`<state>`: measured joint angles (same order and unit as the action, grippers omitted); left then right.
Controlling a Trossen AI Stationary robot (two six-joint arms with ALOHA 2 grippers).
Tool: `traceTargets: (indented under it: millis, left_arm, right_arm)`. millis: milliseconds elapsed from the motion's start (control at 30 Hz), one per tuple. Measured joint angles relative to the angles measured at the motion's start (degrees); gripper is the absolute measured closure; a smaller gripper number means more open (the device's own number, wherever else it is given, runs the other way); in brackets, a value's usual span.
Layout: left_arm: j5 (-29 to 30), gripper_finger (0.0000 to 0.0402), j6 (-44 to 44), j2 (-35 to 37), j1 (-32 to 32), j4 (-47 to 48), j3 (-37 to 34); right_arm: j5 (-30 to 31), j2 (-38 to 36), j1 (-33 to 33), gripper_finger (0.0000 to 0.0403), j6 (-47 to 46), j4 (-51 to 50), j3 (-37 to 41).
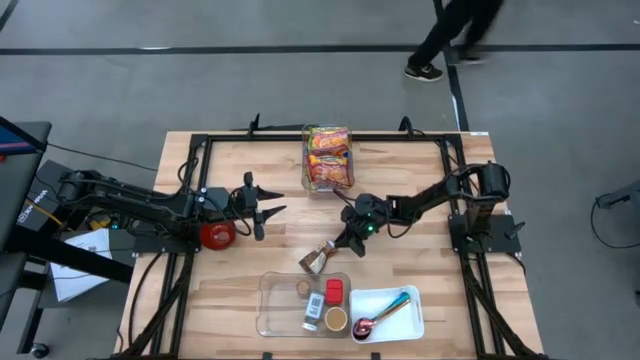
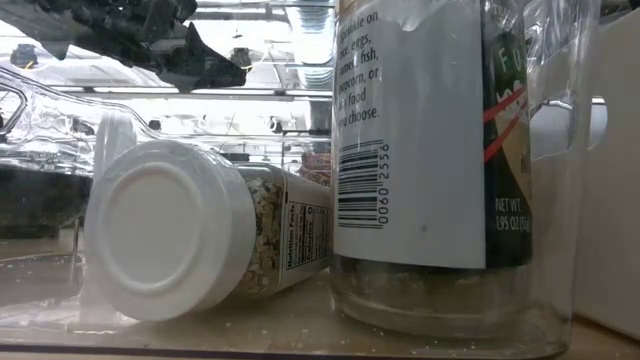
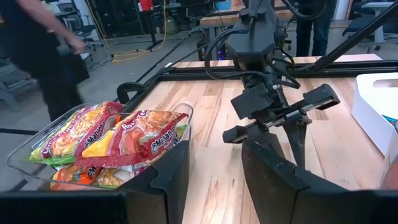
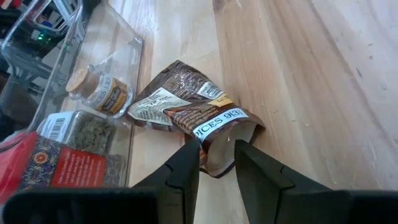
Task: Pick & Place Food Item
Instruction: Put the orange seasoning pack into the bottom transparent bin
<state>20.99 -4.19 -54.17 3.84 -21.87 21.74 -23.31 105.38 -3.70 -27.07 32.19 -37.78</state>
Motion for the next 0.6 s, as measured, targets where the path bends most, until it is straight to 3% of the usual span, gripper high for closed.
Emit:
traceTargets:
  millis: [133, 600]
  left_arm:
    - [0.0, 0.0261, 0.0, 0.0, 0.0, 0.0, 0.0]
    - [-0.1, 0.0261, 0.0, 0.0, 0.0, 0.0, 0.0]
  right_arm:
    - [2.4, 0.0, 1.3, 0.0307, 0.0, 0.0, 0.0]
    - [2.5, 0.0, 2.4, 0.0307, -1.2, 1.5, -0.8]
